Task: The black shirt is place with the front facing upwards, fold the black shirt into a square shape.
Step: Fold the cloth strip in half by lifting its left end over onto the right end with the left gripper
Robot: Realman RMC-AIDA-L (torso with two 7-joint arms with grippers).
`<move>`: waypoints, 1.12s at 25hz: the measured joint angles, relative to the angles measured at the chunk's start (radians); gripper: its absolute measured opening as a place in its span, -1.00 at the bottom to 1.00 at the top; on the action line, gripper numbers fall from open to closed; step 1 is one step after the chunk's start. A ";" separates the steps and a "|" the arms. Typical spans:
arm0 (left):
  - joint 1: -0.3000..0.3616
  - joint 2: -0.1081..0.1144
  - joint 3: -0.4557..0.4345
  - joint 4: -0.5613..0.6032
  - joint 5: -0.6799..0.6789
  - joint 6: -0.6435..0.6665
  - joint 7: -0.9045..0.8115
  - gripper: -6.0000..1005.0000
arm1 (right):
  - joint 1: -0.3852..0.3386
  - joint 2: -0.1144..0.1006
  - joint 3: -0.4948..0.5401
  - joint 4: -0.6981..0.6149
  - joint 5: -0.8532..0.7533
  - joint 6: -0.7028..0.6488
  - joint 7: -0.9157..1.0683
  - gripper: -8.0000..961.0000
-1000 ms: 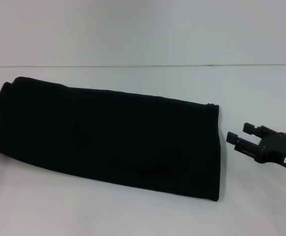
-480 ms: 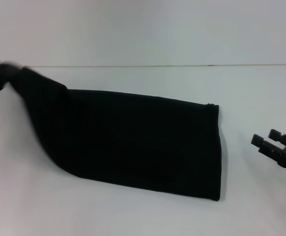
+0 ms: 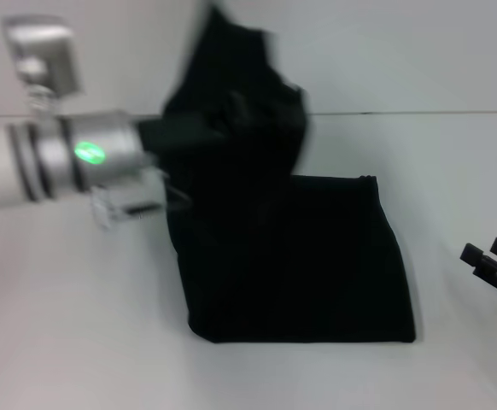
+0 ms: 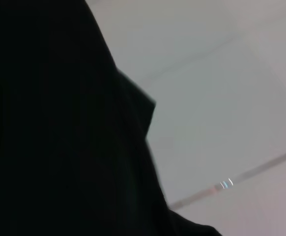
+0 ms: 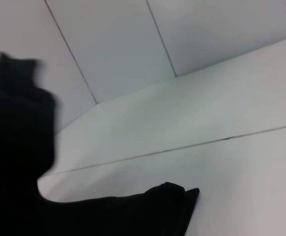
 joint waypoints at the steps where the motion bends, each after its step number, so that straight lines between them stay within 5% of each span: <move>1: -0.009 -0.003 0.052 -0.049 -0.034 -0.022 0.021 -0.87 | -0.003 -0.001 0.002 0.000 0.000 -0.001 0.000 0.54; 6: -0.108 -0.004 0.288 -0.449 -0.243 -0.187 0.212 -0.87 | -0.013 -0.003 0.005 0.000 -0.002 -0.004 0.000 0.54; 11: -0.181 -0.005 0.227 -0.701 -0.287 -0.275 0.408 -0.85 | -0.013 -0.005 0.002 -0.003 -0.005 0.001 0.000 0.54; 21: -0.160 -0.006 0.160 -0.755 -0.279 -0.263 0.518 -0.70 | -0.001 -0.005 -0.005 -0.002 -0.007 0.005 0.014 0.53; 28: -0.103 -0.006 0.181 -0.671 -0.243 -0.178 0.534 0.01 | 0.023 -0.031 -0.045 -0.015 -0.016 -0.007 0.210 0.53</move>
